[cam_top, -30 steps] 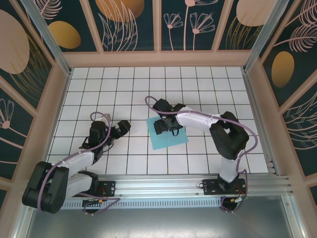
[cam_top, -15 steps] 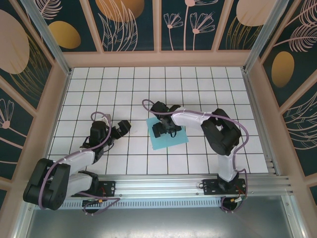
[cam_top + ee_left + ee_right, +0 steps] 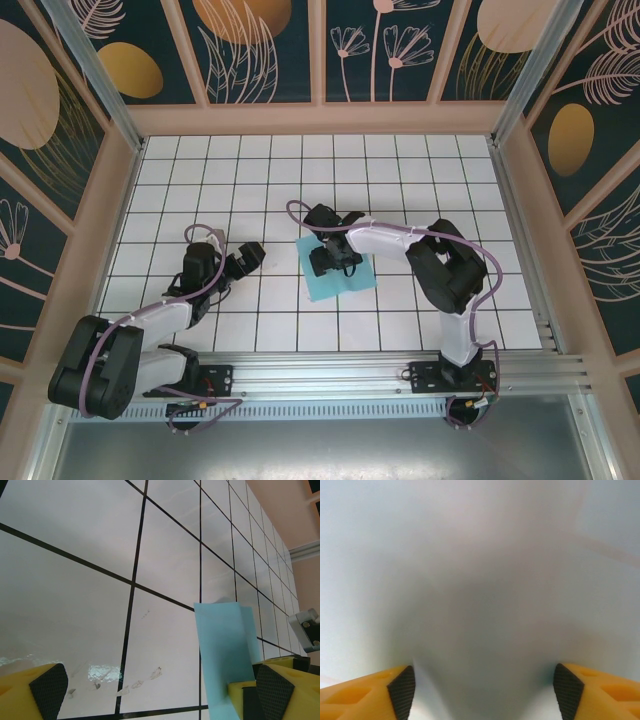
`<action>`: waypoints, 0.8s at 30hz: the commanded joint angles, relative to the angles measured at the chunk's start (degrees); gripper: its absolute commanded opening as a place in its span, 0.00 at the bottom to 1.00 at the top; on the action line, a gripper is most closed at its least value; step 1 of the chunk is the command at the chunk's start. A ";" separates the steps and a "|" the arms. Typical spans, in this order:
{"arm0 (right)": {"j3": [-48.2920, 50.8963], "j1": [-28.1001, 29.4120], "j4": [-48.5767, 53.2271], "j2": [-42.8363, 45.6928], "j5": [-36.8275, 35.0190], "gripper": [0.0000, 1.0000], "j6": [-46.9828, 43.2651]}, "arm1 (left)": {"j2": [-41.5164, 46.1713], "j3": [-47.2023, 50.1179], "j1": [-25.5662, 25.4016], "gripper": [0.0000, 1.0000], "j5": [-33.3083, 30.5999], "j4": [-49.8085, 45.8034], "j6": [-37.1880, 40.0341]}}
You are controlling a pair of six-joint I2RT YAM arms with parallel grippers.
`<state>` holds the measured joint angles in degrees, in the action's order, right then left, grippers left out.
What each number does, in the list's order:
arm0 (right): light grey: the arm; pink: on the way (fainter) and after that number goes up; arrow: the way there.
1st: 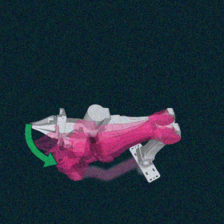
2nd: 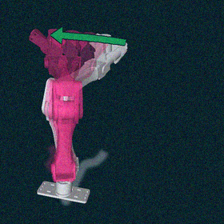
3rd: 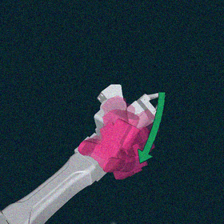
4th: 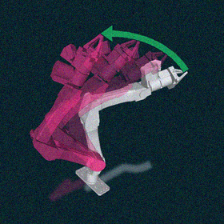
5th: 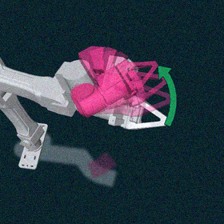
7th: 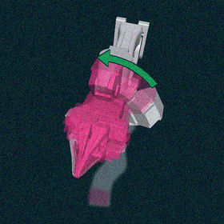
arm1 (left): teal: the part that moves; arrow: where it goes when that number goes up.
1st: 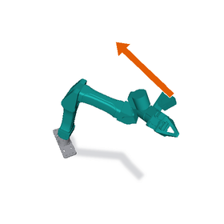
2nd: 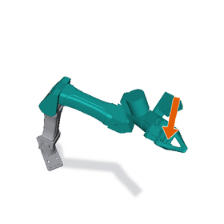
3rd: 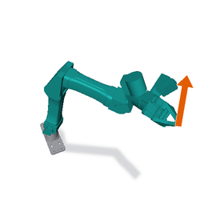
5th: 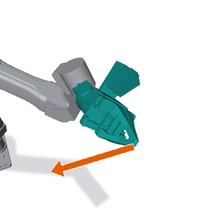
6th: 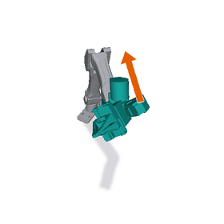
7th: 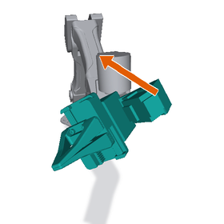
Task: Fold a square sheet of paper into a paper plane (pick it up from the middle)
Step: Fold the square sheet of paper in half at the center of the table.
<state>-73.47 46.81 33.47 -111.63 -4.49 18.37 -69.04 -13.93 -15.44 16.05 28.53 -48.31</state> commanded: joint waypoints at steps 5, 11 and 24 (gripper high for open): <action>-0.66 -0.40 0.64 4.57 1.77 0.59 0.94 | -0.66 -1.83 -0.34 0.99 0.64 1.61 -0.55; 2.86 -2.69 -5.99 12.52 10.03 0.45 3.37 | -0.58 -2.26 -0.31 0.98 1.08 2.04 -1.23; 25.11 -18.83 -34.53 21.49 36.84 0.42 18.38 | -1.91 -5.02 -2.18 0.99 2.97 3.56 -2.66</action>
<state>-51.99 30.15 6.22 -90.50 26.57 31.99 -70.15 -17.17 -16.49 17.69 29.98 -49.93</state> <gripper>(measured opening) 0.415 0.986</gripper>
